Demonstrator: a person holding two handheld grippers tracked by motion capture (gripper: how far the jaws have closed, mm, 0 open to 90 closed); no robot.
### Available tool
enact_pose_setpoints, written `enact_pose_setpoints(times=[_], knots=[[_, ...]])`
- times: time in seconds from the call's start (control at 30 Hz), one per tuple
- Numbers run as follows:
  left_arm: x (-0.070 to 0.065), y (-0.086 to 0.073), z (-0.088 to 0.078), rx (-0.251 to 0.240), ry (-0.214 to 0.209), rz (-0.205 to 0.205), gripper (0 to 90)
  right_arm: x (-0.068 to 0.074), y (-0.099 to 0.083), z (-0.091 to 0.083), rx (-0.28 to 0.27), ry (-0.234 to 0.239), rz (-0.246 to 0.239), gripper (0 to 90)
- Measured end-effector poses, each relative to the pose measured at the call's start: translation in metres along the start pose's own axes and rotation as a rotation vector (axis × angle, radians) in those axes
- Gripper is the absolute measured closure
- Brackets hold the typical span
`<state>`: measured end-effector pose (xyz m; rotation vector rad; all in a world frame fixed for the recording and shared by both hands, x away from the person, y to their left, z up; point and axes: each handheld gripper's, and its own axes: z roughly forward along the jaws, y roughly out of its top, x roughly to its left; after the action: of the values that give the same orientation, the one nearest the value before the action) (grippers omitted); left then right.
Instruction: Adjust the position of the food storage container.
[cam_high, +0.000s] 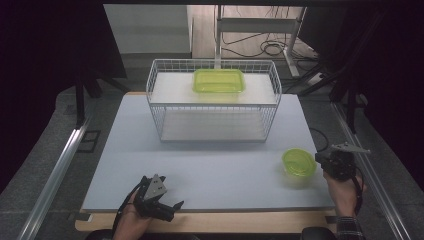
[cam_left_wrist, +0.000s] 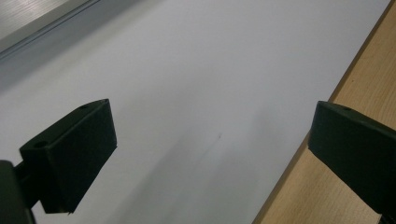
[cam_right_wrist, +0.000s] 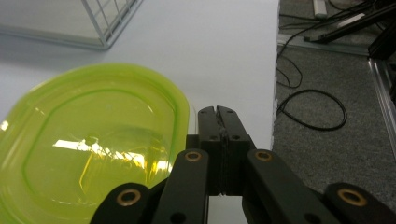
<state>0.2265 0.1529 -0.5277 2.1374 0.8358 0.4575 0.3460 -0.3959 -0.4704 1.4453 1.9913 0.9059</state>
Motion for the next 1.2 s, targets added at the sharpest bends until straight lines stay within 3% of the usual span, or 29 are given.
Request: enact_pose_setpoints(times=[0.23, 0.43, 1.2], knots=[[0.000, 0.000, 0.000, 0.007, 0.002, 0.005, 0.9, 0.002, -0.004, 0.003, 0.019, 0.006, 0.003, 89.0], [-0.001, 0.000, 0.001, 0.011, 0.003, 0.008, 0.9, 0.013, -0.005, 0.004, 0.034, 0.026, 0.004, 89.0], [-0.002, 0.000, 0.003, 0.025, 0.004, 0.020, 0.9, 0.083, 0.000, 0.012, 0.084, 0.216, -0.037, 88.8]])
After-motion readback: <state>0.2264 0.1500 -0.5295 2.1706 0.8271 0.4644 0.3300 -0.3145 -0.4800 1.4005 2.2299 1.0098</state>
